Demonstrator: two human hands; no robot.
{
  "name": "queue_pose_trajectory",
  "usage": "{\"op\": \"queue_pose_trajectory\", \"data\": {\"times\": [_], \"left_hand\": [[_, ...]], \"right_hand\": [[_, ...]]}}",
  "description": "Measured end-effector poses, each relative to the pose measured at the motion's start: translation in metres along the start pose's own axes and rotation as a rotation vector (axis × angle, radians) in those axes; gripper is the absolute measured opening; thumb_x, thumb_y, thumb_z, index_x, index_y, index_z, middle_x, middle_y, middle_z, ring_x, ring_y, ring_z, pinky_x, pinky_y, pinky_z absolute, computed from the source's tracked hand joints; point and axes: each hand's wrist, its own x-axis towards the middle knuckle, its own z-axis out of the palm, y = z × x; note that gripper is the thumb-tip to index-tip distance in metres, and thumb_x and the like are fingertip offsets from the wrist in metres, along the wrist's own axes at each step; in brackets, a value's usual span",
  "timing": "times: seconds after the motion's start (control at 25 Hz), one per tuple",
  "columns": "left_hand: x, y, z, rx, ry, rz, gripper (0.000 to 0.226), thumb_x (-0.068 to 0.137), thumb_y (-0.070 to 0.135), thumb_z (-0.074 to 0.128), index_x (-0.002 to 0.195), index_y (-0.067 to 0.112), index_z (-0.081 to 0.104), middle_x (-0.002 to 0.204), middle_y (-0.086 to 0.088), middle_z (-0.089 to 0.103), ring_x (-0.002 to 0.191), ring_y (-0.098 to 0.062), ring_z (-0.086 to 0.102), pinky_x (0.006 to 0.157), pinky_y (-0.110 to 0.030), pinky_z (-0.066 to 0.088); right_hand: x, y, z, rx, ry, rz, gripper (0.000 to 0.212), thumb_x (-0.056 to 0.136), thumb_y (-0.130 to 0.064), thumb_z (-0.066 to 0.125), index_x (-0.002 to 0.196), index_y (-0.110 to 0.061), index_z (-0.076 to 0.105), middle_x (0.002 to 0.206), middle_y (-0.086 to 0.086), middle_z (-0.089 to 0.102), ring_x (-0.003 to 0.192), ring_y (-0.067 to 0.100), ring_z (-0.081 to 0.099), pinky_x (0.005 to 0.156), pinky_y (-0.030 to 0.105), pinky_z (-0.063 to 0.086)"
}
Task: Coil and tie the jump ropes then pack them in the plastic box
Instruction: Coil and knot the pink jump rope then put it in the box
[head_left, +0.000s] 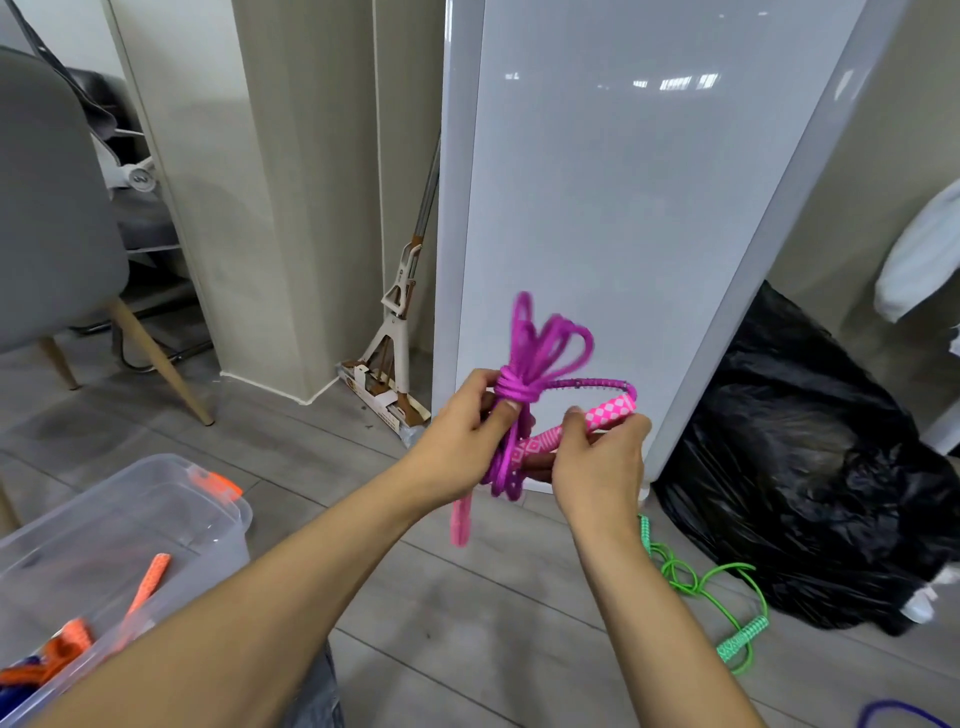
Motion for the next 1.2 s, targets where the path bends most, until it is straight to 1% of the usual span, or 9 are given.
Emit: {"op": "queue_pose_trajectory", "data": {"times": [0.16, 0.28, 0.4, 0.52, 0.56, 0.64, 0.84, 1.04, 1.2], "left_hand": [[0.003, 0.002, -0.003, -0.114, 0.016, -0.073, 0.024, 0.103, 0.025, 0.049, 0.125, 0.017, 0.052, 0.097, -0.005, 0.076, 0.093, -0.023, 0.074, 0.088, -0.047, 0.059], [0.004, 0.002, -0.006, -0.175, -0.057, -0.143, 0.027, 0.099, 0.027, 0.06, 0.123, 0.016, 0.055, 0.098, -0.011, 0.076, 0.094, -0.031, 0.071, 0.092, -0.054, 0.052], [0.006, 0.002, -0.01, -0.355, -0.13, -0.231, 0.031, 0.091, 0.017, 0.069, 0.119, 0.011, 0.058, 0.103, -0.019, 0.075, 0.093, -0.036, 0.071, 0.095, -0.052, 0.054], [0.001, 0.009, -0.005, -0.543, -0.168, -0.31, 0.037, 0.084, 0.014, 0.071, 0.118, 0.007, 0.059, 0.086, -0.014, 0.075, 0.063, -0.02, 0.07, 0.059, -0.029, 0.059], [0.0, 0.012, -0.002, -0.556, -0.169, -0.323, 0.035, 0.086, 0.014, 0.069, 0.118, 0.005, 0.058, 0.078, -0.01, 0.074, 0.049, -0.014, 0.064, 0.043, -0.022, 0.05], [-0.002, 0.012, 0.001, -0.558, -0.158, -0.331, 0.029, 0.092, 0.012, 0.064, 0.119, 0.004, 0.056, 0.067, -0.005, 0.07, 0.035, -0.008, 0.05, 0.032, -0.017, 0.033], [0.002, 0.009, 0.002, -0.577, -0.12, -0.376, 0.022, 0.099, 0.01, 0.052, 0.119, 0.002, 0.058, 0.078, -0.009, 0.07, 0.043, -0.009, 0.05, 0.036, -0.017, 0.03], [0.005, 0.004, -0.012, -0.563, -0.402, -0.391, 0.074, 0.067, -0.018, 0.04, 0.137, 0.004, 0.048, 0.122, -0.025, 0.062, 0.07, -0.018, 0.057, 0.056, -0.026, 0.034], [0.006, 0.002, -0.019, -0.422, -0.486, -0.307, 0.07, 0.081, -0.029, 0.046, 0.139, 0.009, 0.05, 0.128, -0.02, 0.062, 0.084, -0.021, 0.062, 0.064, -0.026, 0.048]], "right_hand": [[0.008, 0.004, 0.001, 0.019, -0.154, 0.163, 0.024, 0.092, -0.033, 0.049, 0.1, -0.012, 0.041, 0.073, 0.02, 0.067, 0.058, 0.038, 0.068, 0.055, 0.041, 0.058], [0.019, 0.003, -0.009, -0.078, -0.16, 0.175, 0.038, 0.078, -0.047, 0.042, 0.092, -0.012, 0.047, 0.068, 0.009, 0.053, 0.063, 0.037, 0.063, 0.064, 0.052, 0.058], [0.02, -0.001, -0.014, 0.094, -0.171, 0.302, 0.016, 0.092, -0.025, 0.043, 0.083, -0.013, 0.049, 0.055, 0.004, 0.035, 0.034, 0.018, 0.037, 0.039, 0.025, 0.034], [0.019, 0.001, -0.015, 0.209, -0.133, 0.34, 0.014, 0.093, -0.019, 0.043, 0.083, -0.015, 0.052, 0.054, 0.004, 0.036, 0.033, 0.016, 0.033, 0.042, 0.021, 0.03], [0.02, 0.003, -0.014, 0.235, -0.112, 0.332, 0.014, 0.093, -0.019, 0.043, 0.084, -0.015, 0.053, 0.054, 0.005, 0.038, 0.034, 0.017, 0.035, 0.043, 0.022, 0.032], [0.019, 0.004, -0.013, 0.278, -0.09, 0.326, 0.013, 0.093, -0.018, 0.043, 0.087, -0.011, 0.052, 0.047, 0.006, 0.042, 0.031, 0.019, 0.039, 0.043, 0.026, 0.037], [0.024, 0.013, -0.009, 0.286, -0.059, 0.269, 0.013, 0.094, -0.017, 0.046, 0.095, -0.004, 0.049, 0.047, 0.013, 0.048, 0.03, 0.022, 0.047, 0.048, 0.04, 0.053], [0.034, 0.018, -0.013, 0.308, -0.026, 0.297, 0.01, 0.096, -0.016, 0.046, 0.097, -0.006, 0.048, 0.044, 0.006, 0.048, 0.029, 0.021, 0.046, 0.049, 0.034, 0.049], [0.036, 0.023, -0.014, 0.333, -0.023, 0.294, 0.012, 0.098, -0.017, 0.044, 0.098, -0.006, 0.05, 0.047, 0.008, 0.051, 0.029, 0.019, 0.049, 0.052, 0.038, 0.052]]}}
